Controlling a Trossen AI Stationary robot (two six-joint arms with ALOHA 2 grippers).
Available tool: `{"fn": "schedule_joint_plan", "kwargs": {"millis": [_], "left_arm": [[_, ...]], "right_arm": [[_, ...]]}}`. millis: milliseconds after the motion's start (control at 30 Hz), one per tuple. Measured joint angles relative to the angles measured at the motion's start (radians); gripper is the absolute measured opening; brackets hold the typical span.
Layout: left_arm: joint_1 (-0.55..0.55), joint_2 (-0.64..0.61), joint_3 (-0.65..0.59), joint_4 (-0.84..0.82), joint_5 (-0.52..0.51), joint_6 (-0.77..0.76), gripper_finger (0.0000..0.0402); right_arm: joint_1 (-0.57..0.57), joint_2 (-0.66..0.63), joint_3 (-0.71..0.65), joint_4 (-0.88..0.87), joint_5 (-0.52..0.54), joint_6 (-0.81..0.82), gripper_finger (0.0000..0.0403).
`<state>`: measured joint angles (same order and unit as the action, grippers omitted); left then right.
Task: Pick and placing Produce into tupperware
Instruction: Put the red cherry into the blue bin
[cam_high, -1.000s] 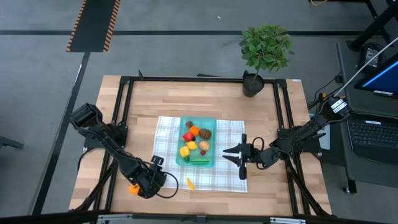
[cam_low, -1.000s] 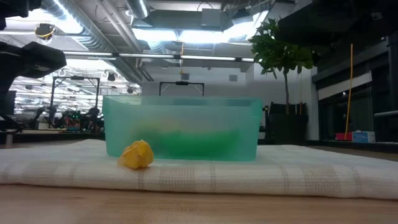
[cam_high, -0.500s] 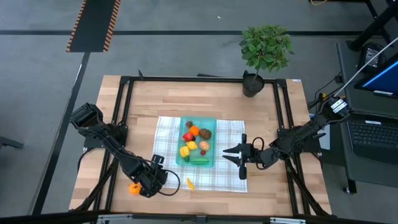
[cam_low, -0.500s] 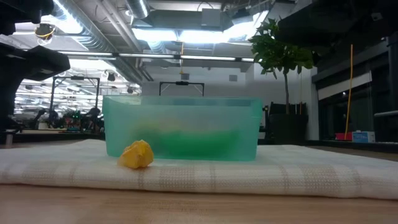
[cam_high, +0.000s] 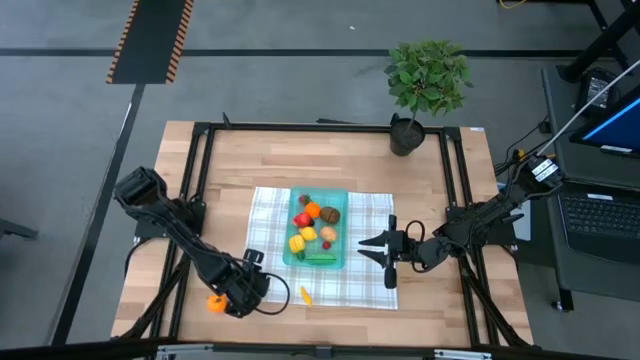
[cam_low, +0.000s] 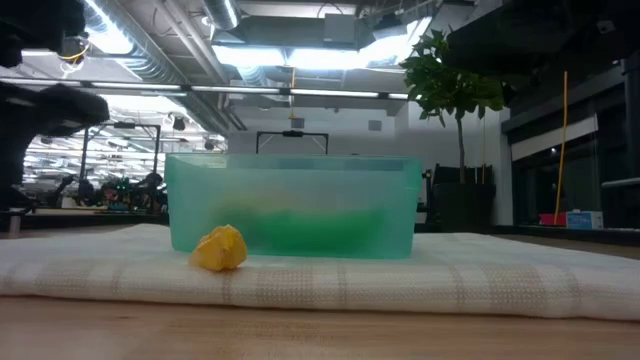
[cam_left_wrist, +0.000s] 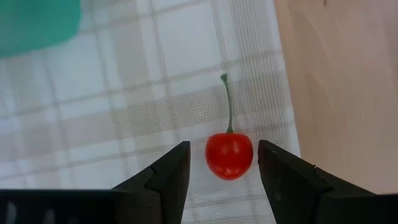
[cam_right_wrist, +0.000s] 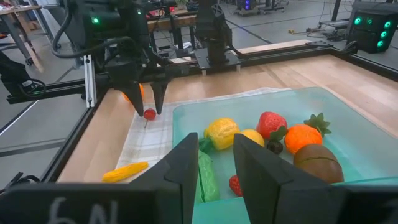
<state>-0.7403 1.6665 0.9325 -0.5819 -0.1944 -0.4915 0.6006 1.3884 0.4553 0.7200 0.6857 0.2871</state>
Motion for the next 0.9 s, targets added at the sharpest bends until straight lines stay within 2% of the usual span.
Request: {"fn": "schedule_joint_plan", "kwargs": {"millis": [667, 900], "left_arm": [[0.000, 0.022, 0.000, -0.006, 0.029, -0.005, 0.0178], [0.001, 0.022, 0.000, -0.006, 0.057, -0.006, 0.0151]], "right_arm": [[0.000, 0.000, 0.000, -0.007, 0.000, 0.000, 0.0104], [0.000, 0.000, 0.000, -0.007, 0.000, 0.000, 0.0104]]}}
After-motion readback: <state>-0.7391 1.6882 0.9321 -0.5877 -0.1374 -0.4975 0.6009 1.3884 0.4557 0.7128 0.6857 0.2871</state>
